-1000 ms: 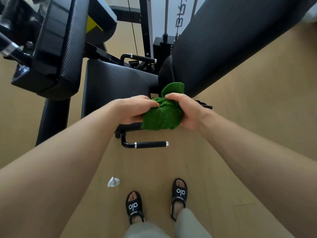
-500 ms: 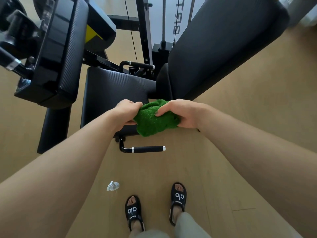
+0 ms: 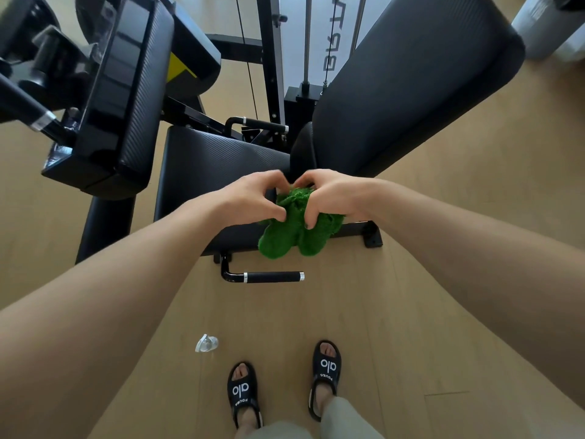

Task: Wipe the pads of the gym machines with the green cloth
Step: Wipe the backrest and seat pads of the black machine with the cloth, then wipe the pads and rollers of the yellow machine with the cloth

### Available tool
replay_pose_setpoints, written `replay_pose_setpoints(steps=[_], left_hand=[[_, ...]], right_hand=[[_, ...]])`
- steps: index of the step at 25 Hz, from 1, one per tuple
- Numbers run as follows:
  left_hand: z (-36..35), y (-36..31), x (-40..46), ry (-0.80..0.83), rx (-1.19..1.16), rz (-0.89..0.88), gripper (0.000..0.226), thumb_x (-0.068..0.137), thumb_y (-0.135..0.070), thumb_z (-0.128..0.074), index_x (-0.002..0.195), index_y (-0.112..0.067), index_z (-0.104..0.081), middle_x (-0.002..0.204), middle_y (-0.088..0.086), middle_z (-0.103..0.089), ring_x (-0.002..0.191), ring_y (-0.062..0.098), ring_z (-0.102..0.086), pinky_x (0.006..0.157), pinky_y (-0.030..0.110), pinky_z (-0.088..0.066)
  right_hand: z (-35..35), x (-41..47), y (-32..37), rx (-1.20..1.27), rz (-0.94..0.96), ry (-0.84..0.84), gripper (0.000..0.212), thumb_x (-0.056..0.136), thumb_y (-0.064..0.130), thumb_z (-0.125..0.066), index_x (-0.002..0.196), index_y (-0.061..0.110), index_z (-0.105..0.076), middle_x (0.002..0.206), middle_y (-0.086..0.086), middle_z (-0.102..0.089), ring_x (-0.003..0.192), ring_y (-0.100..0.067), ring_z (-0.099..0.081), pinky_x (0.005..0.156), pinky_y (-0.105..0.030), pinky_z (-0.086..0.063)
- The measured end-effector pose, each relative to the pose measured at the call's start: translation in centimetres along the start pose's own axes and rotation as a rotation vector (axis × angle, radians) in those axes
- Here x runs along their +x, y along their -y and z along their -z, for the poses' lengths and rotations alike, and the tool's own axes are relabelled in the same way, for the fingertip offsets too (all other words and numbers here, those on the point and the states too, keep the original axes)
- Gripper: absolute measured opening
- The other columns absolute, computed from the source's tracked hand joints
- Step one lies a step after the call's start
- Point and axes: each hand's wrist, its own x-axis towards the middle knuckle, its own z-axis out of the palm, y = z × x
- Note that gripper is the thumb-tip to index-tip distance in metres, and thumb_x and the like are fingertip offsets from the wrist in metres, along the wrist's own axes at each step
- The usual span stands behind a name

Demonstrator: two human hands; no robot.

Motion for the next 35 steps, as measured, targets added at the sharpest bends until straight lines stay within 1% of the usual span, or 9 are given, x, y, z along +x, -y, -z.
replay_pose_setpoints(steps=[2,5,8,11,16,21,25,30,35], left_hand=[[0.1,0.4,-0.2,-0.021,0.113,0.022,0.027,0.076,-0.030,-0.075,0.100,-0.032,-0.063,0.121,-0.005,-0.061,0.108,0.020,-0.059,0.091,0.043,-0.053],[0.1,0.1,-0.8,-0.049,0.107,-0.020,0.017,0.079,-0.023,-0.072,0.087,-0.022,-0.057,0.100,0.000,-0.063,0.090,0.022,-0.060,0.075,0.040,-0.057],[0.1,-0.9,-1.0,-0.083,0.148,-0.070,0.016,0.087,-0.018,-0.064,0.098,-0.023,-0.052,0.091,-0.001,-0.059,0.080,0.018,-0.059,0.062,0.029,-0.053],[0.2,-1.9,-0.9,-0.036,0.249,-0.103,0.027,0.091,-0.024,-0.057,0.116,-0.031,-0.054,0.098,-0.004,-0.062,0.088,0.015,-0.063,0.072,0.033,-0.059],[-1.0,-4.0,-0.4,0.032,0.447,-0.206,0.010,0.086,-0.032,-0.050,0.078,-0.029,-0.055,0.087,-0.008,-0.060,0.085,0.016,-0.060,0.078,0.040,-0.054],[-4.0,-7.2,-0.7,0.190,0.500,-0.375,0.005,0.090,-0.022,-0.055,0.089,-0.024,-0.058,0.080,-0.005,-0.063,0.075,0.012,-0.065,0.059,0.021,-0.048],[-9.1,-12.2,-1.3,0.341,0.634,-0.538,0.015,0.091,-0.016,-0.056,0.103,-0.025,-0.056,0.087,-0.004,-0.062,0.079,0.019,-0.066,0.067,0.030,-0.054],[-19.5,-21.8,-3.5,0.469,0.856,-0.774,0.019,0.097,-0.014,-0.055,0.116,-0.015,-0.055,0.090,0.004,-0.056,0.084,0.025,-0.054,0.069,0.030,-0.039],[-35.0,-31.2,-9.2,0.637,0.985,-1.055,0.014,0.100,-0.028,-0.055,0.108,-0.017,-0.055,0.089,0.009,-0.062,0.078,0.026,-0.058,0.062,0.034,-0.042]], right_hand=[[0.2,-0.2,0.2,-0.037,0.001,-0.005,0.078,0.067,-0.003,-0.078,0.136,0.020,-0.050,0.121,-0.006,-0.057,0.104,-0.028,-0.062,0.079,-0.044,-0.062],[0.4,-0.4,0.4,-0.045,0.029,0.004,0.076,0.066,-0.006,-0.075,0.134,0.020,-0.052,0.120,-0.004,-0.060,0.105,-0.028,-0.062,0.080,-0.046,-0.062],[0.9,-1.0,0.7,-0.177,0.027,-0.033,0.070,0.068,-0.003,-0.076,0.131,0.016,-0.052,0.117,-0.005,-0.060,0.101,-0.024,-0.062,0.076,-0.038,-0.062],[1.1,-1.7,0.4,-0.409,-0.002,-0.087,0.062,0.069,0.005,-0.079,0.124,0.014,-0.053,0.111,-0.003,-0.057,0.097,-0.022,-0.059,0.069,-0.030,-0.057],[0.2,-4.1,-2.2,-0.440,-0.026,-0.295,0.023,0.070,0.003,-0.070,0.083,0.019,-0.060,0.085,-0.003,-0.061,0.078,-0.023,-0.063,0.053,-0.026,-0.048],[-1.9,-9.5,-6.7,-0.296,-0.125,-0.482,0.019,0.075,0.000,-0.058,0.078,0.019,-0.056,0.082,-0.005,-0.059,0.078,-0.026,-0.061,0.055,-0.029,-0.048],[-4.5,-16.7,-12.1,-0.163,-0.262,-0.602,0.024,0.085,0.003,-0.055,0.090,0.026,-0.055,0.083,0.003,-0.057,0.086,-0.023,-0.059,0.055,-0.027,-0.042],[-8.4,-28.2,-19.8,-0.094,-0.467,-0.822,0.025,0.086,0.002,-0.051,0.087,0.026,-0.056,0.085,0.001,-0.059,0.083,-0.025,-0.062,0.064,-0.035,-0.053],[-15.9,-43.2,-30.3,0.076,-0.744,-0.996,0.038,0.085,0.003,-0.051,0.064,0.033,-0.040,0.073,0.007,-0.048,0.078,-0.026,-0.058,0.053,-0.028,-0.037]])
